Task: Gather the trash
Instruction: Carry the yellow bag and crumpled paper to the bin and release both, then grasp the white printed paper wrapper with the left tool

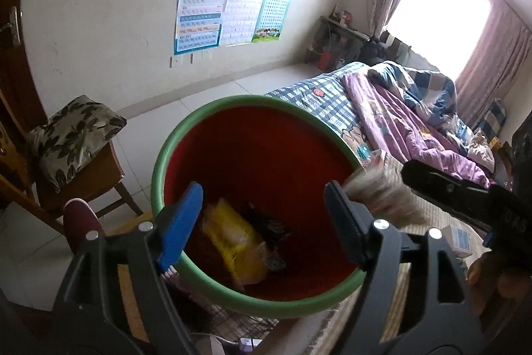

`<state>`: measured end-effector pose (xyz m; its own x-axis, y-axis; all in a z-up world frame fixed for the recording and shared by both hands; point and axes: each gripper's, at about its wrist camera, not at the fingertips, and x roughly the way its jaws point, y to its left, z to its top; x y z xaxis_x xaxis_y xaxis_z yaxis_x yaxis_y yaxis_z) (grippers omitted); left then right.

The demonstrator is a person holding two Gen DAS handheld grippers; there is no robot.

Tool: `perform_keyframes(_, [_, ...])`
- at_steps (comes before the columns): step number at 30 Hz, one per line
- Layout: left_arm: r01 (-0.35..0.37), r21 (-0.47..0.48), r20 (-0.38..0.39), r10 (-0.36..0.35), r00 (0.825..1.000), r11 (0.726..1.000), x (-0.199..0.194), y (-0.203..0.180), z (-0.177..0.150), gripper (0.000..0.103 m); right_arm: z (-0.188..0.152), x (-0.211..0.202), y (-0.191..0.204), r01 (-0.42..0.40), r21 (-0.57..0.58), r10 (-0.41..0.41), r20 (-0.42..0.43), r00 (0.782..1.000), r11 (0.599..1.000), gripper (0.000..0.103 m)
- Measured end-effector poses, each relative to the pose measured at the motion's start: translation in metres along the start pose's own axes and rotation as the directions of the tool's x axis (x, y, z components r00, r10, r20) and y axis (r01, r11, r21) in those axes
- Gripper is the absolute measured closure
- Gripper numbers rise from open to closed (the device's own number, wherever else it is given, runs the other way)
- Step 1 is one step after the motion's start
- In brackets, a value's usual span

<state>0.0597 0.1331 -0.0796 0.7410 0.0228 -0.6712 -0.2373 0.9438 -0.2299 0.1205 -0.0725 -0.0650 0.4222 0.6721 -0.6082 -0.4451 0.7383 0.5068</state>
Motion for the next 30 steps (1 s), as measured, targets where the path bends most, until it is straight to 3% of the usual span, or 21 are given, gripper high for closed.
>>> perform_keyframes(9, [0.017,0.028,0.016,-0.018,1.0,0.999,-0.009,-0.008,0.0,0.03,0.001,-0.049,-0.013,0.006,-0.015,-0.005,0.058,0.998,1.0,0.035])
perform_keyframes(18, [0.136,0.118,-0.023,-0.134,0.991,0.984,-0.018,-0.052,-0.016,0.03,-0.018,-0.14,-0.062,0.142,0.055,-0.15,0.172,0.974,0.988,0.035])
perform_keyframes(24, [0.252,0.191,-0.124,-0.232,0.965,0.949,-0.014,-0.094,-0.039,0.03,-0.054,-0.166,-0.101,0.213,0.147,-0.234,0.145,0.961,0.966,0.035])
perform_keyframes(30, [0.31,0.234,-0.192,-0.269,0.944,0.921,-0.014,-0.115,-0.058,0.03,-0.093,-0.174,-0.124,0.266,0.205,-0.29,0.1,0.952,0.942,0.035])
